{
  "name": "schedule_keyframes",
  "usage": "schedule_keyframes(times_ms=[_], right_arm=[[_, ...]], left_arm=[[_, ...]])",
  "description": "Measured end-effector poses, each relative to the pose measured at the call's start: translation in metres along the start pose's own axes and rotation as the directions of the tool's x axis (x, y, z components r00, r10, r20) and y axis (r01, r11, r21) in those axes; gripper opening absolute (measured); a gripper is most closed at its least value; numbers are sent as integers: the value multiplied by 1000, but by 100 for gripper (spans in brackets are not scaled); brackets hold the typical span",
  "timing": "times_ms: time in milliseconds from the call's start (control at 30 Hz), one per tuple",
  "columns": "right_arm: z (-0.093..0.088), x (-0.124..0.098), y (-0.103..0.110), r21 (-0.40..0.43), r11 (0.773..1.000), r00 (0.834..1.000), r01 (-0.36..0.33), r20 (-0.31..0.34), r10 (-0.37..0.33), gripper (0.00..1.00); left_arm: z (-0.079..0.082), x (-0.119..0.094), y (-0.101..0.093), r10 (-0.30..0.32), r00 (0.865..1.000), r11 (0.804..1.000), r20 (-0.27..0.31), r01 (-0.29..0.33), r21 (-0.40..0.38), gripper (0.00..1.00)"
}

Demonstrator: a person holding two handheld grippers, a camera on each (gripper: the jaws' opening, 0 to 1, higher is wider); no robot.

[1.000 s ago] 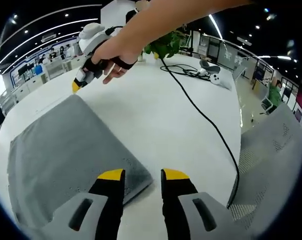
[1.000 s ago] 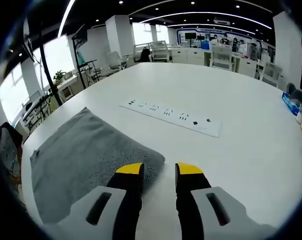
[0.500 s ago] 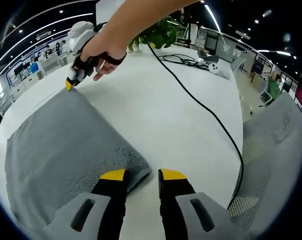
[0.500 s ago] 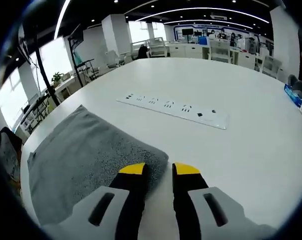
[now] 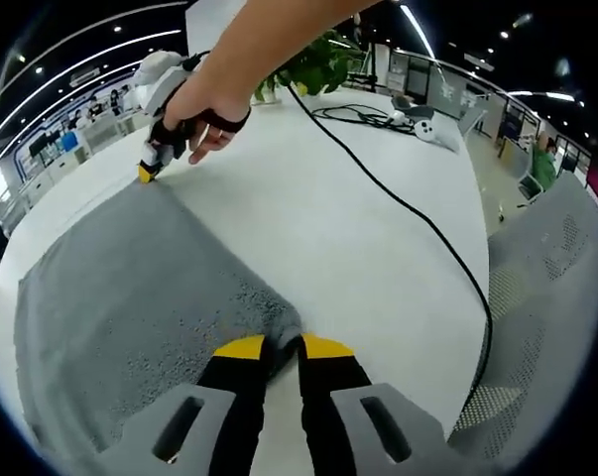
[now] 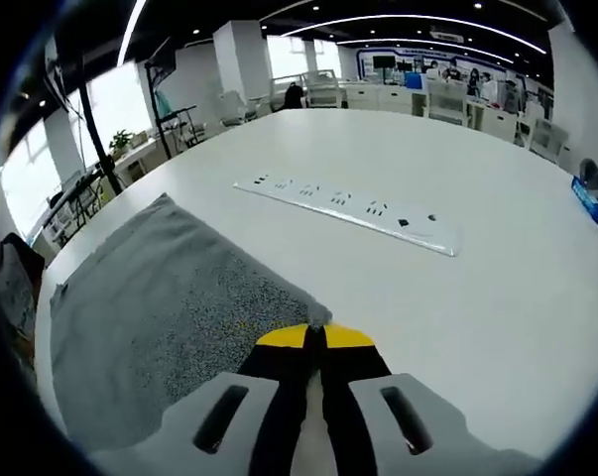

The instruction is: Fold the towel on the table until its edges align and the towel forms a compact rectangular stack.

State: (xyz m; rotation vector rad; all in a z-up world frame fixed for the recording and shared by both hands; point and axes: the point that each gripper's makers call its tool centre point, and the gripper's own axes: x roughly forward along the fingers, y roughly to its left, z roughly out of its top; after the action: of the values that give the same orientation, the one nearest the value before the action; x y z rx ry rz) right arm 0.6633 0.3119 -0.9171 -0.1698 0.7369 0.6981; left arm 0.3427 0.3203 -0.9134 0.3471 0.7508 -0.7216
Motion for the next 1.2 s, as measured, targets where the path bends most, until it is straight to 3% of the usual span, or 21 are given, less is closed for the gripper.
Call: schedule_keyframes(times_ms=[200, 800, 933, 1200], right_arm=[[-4, -3, -4, -102, 995, 999, -12, -48, 7, 0], [-41, -45, -46, -72, 997, 996, -28, -92, 21, 0], [-49, -55, -53, -68, 997, 995, -22, -97, 16, 0], [-64, -76, -71, -68, 998, 992, 1, -123, -9, 0]], left_arm=[[3, 2, -9, -9, 1000, 999, 14, 10, -39, 7], [33, 28, -71, -149, 989, 989, 2, 149, -8, 5], [37, 32, -82, -167, 986, 985, 3, 167, -32, 5], [49, 43, -108, -206, 978, 978, -12, 206, 39, 5]])
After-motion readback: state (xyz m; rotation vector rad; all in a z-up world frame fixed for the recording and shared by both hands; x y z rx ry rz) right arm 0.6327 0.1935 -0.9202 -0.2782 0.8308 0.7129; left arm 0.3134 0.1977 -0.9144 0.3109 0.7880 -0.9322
